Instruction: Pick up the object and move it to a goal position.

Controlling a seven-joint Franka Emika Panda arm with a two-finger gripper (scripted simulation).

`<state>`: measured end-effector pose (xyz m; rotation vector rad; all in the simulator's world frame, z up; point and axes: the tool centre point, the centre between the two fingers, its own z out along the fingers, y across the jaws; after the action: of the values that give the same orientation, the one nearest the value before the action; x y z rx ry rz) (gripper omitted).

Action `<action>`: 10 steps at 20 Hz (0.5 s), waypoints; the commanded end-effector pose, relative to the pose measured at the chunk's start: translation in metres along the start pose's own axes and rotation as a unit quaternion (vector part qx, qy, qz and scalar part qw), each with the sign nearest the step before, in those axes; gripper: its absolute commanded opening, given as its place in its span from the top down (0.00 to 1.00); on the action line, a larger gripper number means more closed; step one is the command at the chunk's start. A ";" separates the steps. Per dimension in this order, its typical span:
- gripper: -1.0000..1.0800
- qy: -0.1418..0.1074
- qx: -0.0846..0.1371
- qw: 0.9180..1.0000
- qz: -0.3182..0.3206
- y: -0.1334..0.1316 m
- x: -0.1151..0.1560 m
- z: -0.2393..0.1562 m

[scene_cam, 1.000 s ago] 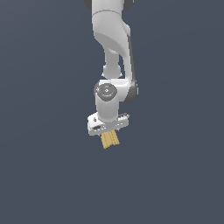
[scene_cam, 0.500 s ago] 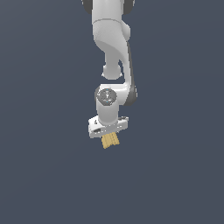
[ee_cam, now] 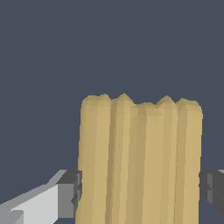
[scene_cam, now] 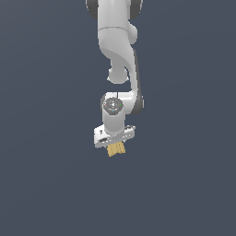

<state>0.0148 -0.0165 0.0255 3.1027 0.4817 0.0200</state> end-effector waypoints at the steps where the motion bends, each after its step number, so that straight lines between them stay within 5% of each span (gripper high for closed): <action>1: 1.00 -0.006 0.002 1.000 0.000 0.000 -0.004 0.010; 10: 1.00 0.000 0.000 1.000 0.000 0.000 0.000 0.000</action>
<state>0.0165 -0.0161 0.0287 3.1020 0.4816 0.0280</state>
